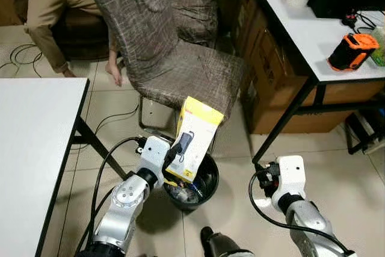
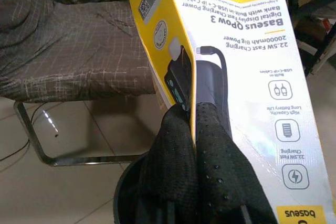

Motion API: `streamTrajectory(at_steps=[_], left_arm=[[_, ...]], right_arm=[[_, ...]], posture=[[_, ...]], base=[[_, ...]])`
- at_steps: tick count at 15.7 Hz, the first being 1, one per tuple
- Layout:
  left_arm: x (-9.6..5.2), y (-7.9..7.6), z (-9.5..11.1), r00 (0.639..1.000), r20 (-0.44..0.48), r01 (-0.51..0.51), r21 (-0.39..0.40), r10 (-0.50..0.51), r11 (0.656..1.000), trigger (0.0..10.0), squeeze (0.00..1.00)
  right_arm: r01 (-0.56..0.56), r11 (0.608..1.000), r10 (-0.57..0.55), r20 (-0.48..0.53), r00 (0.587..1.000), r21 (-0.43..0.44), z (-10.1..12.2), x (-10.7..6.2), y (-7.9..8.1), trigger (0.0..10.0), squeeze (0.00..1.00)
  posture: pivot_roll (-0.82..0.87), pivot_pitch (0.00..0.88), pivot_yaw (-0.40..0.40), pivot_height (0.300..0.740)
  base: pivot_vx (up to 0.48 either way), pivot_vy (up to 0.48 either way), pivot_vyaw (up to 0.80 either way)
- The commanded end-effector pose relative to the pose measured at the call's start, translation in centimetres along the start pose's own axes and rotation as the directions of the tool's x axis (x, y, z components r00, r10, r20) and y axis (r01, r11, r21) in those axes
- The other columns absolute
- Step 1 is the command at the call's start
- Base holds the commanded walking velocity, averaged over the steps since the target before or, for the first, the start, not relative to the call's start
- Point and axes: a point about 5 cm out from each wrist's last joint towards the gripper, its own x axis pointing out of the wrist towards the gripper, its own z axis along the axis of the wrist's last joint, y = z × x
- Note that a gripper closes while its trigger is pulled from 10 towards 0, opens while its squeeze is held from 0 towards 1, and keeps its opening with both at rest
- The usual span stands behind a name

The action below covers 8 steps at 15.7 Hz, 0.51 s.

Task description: Picking trash to rubbish bin

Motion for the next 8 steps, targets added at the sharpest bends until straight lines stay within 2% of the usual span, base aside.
streamTrajectory(at_steps=[1,7,8], left_arm=[[-0.01,-0.17,-0.22,1.0,-0.019,0.003,0.006,-0.003,1.0,10.0,0.0],[0.13,0.02,-0.08,1.0,-0.016,-0.008,0.009,0.008,1.0,10.0,0.0],[0.15,0.08,-0.04,1.0,-0.015,-0.014,0.007,0.014,1.0,10.0,0.0]], right_arm=[[0.012,1.0,-0.012,-0.01,1.0,0.002,-0.37,-0.15,-0.26,10.0,0.0],[0.003,1.0,-0.003,0.004,1.0,0.004,-0.13,0.12,-0.27,10.0,0.0],[-0.009,1.0,0.009,0.01,1.0,-0.023,0.02,0.15,-0.19,10.0,0.0]], posture=[[-0.13,0.144,0.014,0.74],[-0.13,0.137,0.009,0.74],[-0.13,0.138,0.009,0.74]], base=[[0.0,0.0,-0.8],[0.0,0.0,-0.8],[0.0,0.0,-0.8]])
